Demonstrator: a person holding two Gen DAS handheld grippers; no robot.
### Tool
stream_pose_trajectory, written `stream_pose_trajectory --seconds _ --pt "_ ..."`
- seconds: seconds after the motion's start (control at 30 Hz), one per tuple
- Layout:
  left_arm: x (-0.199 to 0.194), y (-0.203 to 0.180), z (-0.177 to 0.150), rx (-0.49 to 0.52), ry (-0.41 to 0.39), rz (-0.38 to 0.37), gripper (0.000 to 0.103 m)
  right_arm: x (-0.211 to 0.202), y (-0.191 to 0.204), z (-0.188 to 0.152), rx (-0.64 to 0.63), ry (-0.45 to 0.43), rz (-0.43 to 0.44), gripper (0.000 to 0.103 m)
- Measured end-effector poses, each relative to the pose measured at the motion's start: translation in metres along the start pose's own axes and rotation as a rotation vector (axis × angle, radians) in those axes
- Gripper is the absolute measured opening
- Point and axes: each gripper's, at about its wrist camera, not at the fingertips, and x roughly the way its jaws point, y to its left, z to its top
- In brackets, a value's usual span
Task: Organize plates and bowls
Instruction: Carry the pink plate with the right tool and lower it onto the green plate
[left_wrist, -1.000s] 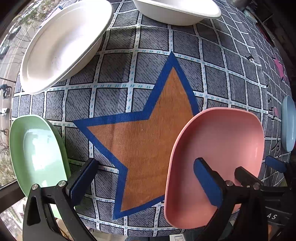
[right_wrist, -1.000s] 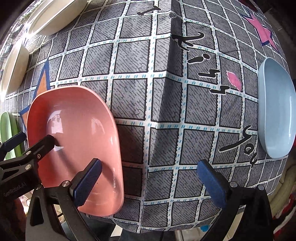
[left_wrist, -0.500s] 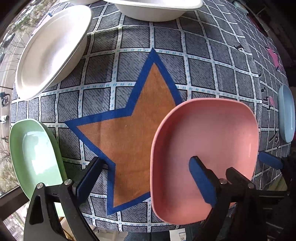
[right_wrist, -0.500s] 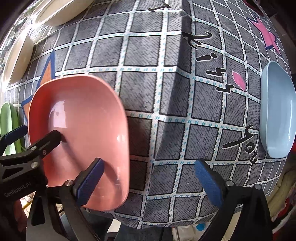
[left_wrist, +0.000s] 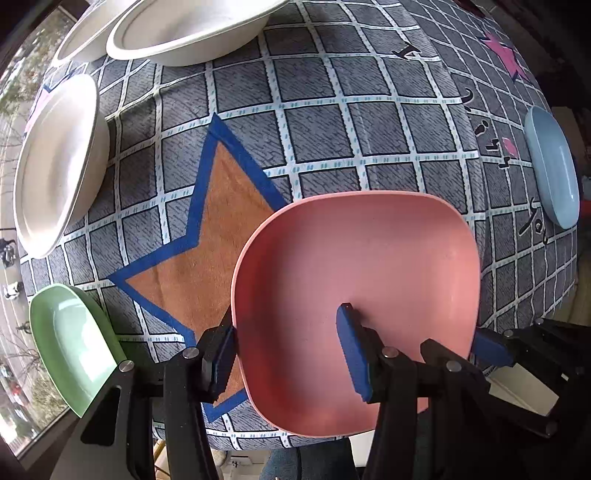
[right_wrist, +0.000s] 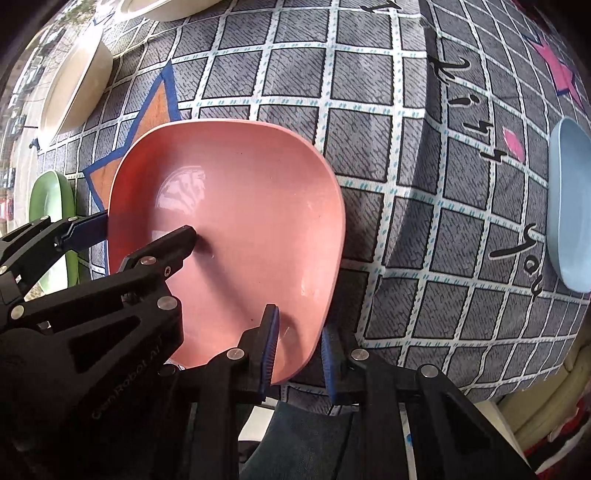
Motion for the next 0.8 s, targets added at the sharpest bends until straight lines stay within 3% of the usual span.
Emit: stream_pose_trajectory --seconds 0.2,0.4,0.8 --pt "-0.031 -0.017 0.012 0.053 -0.028 -0.009 0.054 -0.009 -0.013 -0.013 0.091 0.006 0.046 0.023" --pt "-0.08 0.001 0.004 0.031 -0.072 0.011 0.054 -0.04 0.001 -0.007 0.05 -0.024 0.075 0.023" --pt "-0.139 0.119 -0.033 -0.236 -0.139 0.02 0.054 -0.082 0.092 0.029 -0.14 -0.023 0.1 0.024"
